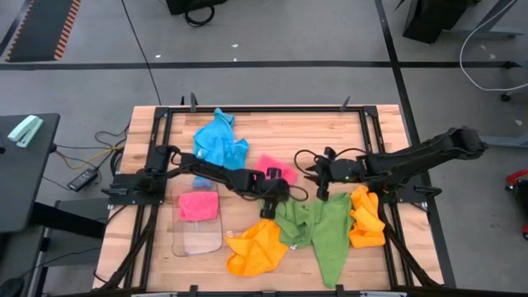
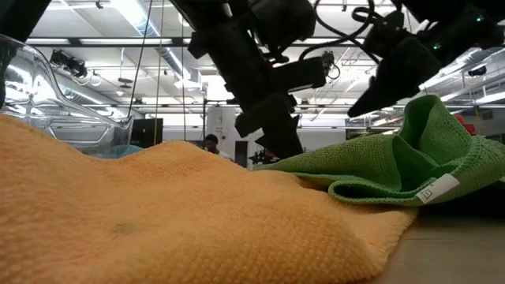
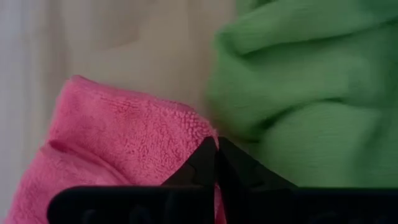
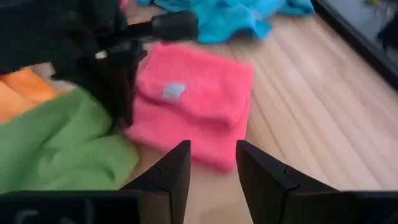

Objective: Fold microfiber towels
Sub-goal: Fold the pink microfiber cloth

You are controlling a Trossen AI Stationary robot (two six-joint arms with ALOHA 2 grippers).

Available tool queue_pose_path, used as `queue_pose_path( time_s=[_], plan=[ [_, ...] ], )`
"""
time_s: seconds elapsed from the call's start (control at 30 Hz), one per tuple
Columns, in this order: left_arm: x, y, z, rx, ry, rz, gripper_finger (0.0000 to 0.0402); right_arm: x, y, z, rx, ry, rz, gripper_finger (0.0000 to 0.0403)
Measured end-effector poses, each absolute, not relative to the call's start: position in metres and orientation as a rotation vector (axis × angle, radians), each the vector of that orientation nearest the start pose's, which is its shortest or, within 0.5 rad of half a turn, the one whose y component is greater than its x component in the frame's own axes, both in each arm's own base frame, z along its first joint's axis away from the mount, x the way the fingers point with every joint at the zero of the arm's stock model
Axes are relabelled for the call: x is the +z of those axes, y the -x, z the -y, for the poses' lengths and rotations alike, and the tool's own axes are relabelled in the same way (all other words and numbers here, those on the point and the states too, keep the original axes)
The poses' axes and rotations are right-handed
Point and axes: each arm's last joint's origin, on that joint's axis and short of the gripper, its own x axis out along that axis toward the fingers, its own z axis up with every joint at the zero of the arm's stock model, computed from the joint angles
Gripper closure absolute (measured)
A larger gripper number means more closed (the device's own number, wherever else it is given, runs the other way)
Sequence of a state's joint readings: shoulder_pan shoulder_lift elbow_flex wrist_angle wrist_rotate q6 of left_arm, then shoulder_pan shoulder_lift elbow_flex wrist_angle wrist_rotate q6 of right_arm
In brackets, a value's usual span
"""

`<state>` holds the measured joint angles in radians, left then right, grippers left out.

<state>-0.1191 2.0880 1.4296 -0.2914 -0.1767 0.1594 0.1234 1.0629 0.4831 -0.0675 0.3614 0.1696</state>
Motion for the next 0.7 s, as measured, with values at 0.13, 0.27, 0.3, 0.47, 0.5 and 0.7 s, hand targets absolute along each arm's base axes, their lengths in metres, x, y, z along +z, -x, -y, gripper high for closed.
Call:
queue_pose_path(
  time_s=[0.13, 0.27, 0.3, 0.47, 0.5, 0.7],
  plan=[
    [0.152, -0.433, 0.06, -0.026, -0.258, -0.942, 0.0395, 0.184, -0.221, -0.015, -0.255, 0.089, -0.584, 0.0266],
    [0.151, -0.429, 0.072, -0.034, -0.24, -0.955, 0.039, 0.175, -0.236, -0.008, -0.186, 0.148, -0.572, 0.0266],
    [0.15, -0.428, 0.075, -0.035, -0.236, -0.969, 0.0386, 0.173, -0.239, -0.005, -0.164, 0.152, -0.56, 0.0266],
    [0.147, -0.42, 0.087, -0.014, -0.257, -1.023, 0.0381, 0.167, -0.248, 0.015, -0.073, 0.134, -0.529, 0.0266],
    [0.148, -0.42, 0.088, -0.009, -0.267, -1.023, 0.0384, 0.166, -0.249, 0.018, -0.049, 0.13, -0.522, 0.0266],
    [0.148, -0.418, 0.094, 0.003, -0.295, -1.017, 0.0393, 0.154, -0.261, 0.033, 0.058, 0.14, -0.463, 0.0266]
  ],
)
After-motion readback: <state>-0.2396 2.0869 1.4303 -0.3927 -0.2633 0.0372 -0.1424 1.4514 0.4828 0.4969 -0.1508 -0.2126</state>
